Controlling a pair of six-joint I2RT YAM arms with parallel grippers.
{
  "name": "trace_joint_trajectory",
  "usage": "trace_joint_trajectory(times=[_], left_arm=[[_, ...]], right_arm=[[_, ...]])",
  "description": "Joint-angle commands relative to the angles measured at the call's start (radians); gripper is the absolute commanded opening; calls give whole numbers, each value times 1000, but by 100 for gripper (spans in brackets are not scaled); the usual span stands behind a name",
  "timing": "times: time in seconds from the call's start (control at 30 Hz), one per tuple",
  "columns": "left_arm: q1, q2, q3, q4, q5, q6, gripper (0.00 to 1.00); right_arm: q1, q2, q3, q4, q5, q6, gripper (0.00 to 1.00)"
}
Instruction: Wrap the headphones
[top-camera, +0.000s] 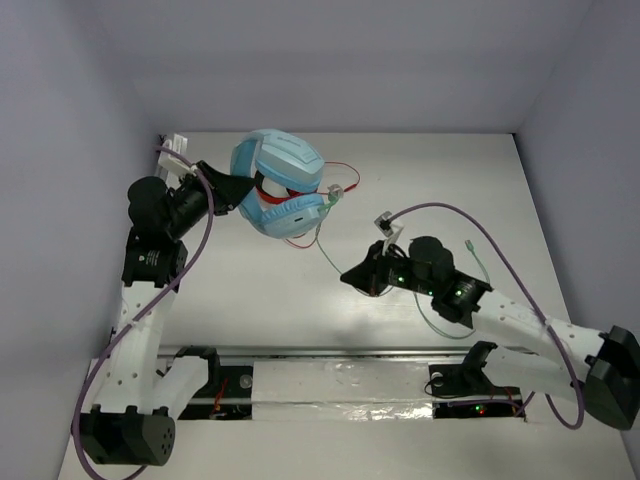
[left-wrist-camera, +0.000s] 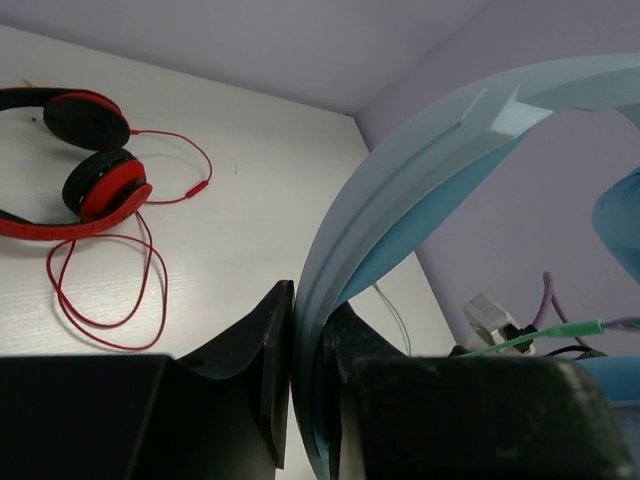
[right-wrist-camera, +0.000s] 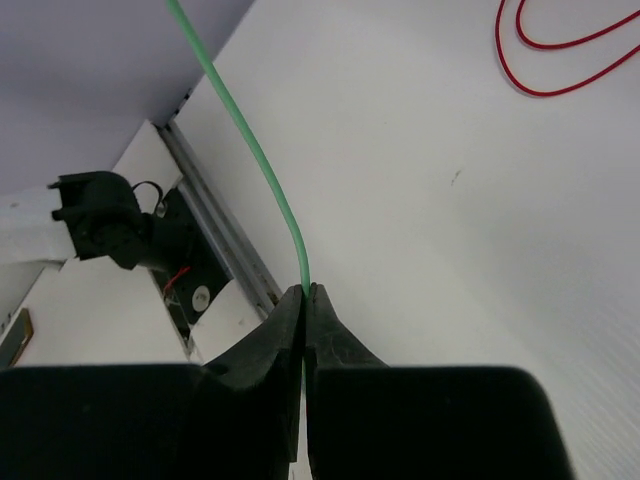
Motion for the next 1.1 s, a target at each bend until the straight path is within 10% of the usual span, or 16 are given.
trace_joint_trajectory(times=[0.0, 0.23, 0.57, 0.77, 1.07], left_arm=[[-2, -60, -64, 147, -79, -135, 0], [-71, -72, -319, 310, -414, -243, 0], [-218, -103, -278, 34, -816, -7, 0], [-445, 41, -180, -175, -870, 98, 0], [-475, 72, -65, -362, -753, 280, 0]], right_arm=[[51, 107, 102, 97, 115, -3, 0], [223, 264, 234, 48, 290, -15, 0], [381, 176, 379, -314, 315, -71, 0], [381, 319, 652, -607, 282, -159, 0], [381, 373, 830, -792, 511, -268, 1]])
